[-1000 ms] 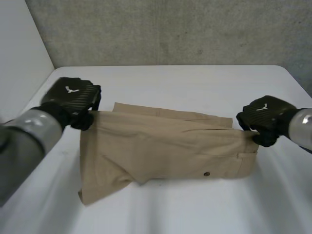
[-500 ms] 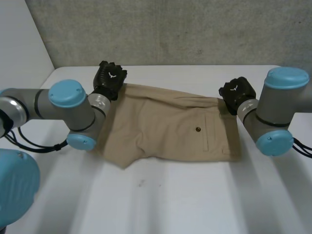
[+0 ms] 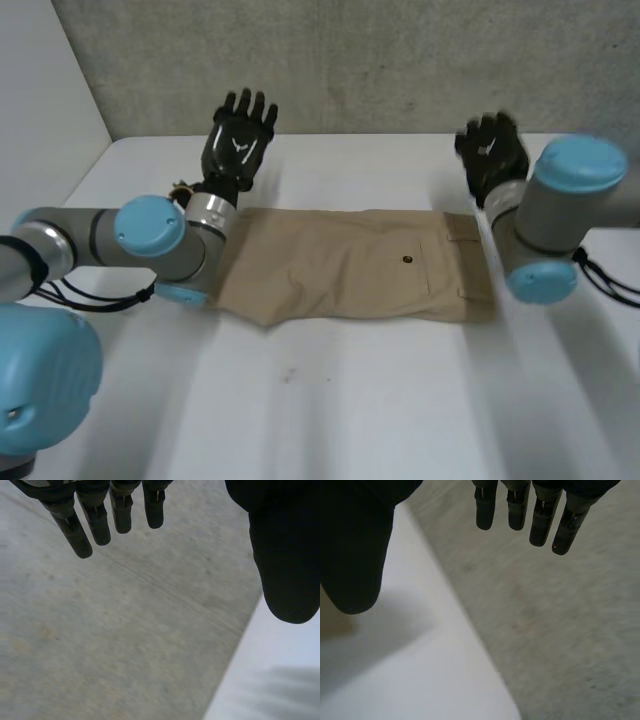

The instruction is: Fold the shorts.

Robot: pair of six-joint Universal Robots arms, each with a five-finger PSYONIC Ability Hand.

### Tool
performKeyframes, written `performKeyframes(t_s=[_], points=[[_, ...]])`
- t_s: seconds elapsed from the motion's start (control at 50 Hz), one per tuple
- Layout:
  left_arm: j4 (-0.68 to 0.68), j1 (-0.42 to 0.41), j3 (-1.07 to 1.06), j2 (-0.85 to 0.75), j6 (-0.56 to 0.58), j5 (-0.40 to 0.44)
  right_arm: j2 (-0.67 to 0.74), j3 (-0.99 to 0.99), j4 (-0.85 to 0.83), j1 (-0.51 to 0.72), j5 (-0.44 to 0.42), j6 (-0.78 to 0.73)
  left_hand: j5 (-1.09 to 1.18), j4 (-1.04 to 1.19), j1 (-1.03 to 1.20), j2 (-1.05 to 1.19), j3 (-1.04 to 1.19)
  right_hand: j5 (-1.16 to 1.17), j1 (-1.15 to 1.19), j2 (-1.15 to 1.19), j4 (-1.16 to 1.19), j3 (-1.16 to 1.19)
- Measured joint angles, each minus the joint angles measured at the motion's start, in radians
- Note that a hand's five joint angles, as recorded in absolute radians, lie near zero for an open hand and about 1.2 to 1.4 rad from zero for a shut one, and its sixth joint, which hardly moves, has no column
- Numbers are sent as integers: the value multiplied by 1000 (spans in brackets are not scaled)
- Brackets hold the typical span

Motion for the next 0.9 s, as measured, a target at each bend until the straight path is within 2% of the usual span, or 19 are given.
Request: performKeyframes(t_s=[0.14,0.24,0.26,0.36,0.42,0.58,0.74,0.9], points=[[17,-1,-196,228,-56,-61,-244,106,31,-8,-30,243,0,0,0,-1,0,0,0,0,0,0],[-22,-1,-338,380,-124,-112,-347,184,100,-14,-44,289,0,0,0,-2,0,0,0,0,0,0],[-58,-2,-401,444,-164,-126,-385,232,155,-17,-49,299,0,0,0,-2,0,0,0,0,0,0],[-168,-2,-518,554,-262,-140,-425,336,268,-22,-56,323,0,0,0,-2,0,13,4,17,6,21],[-273,-2,-592,615,-350,-141,-437,419,324,-31,-65,367,0,0,0,-2,0,141,128,165,152,174],[-459,-2,-714,703,-509,-139,-428,577,306,-72,-147,455,0,0,0,-2,0,212,191,239,233,247],[-486,-2,-795,734,-535,-138,-345,627,182,-90,-193,460,0,0,0,-2,0,253,231,291,278,295],[-477,-3,-817,734,-530,-139,-268,608,134,-90,-191,449,0,0,0,-2,0,336,311,384,363,388]])
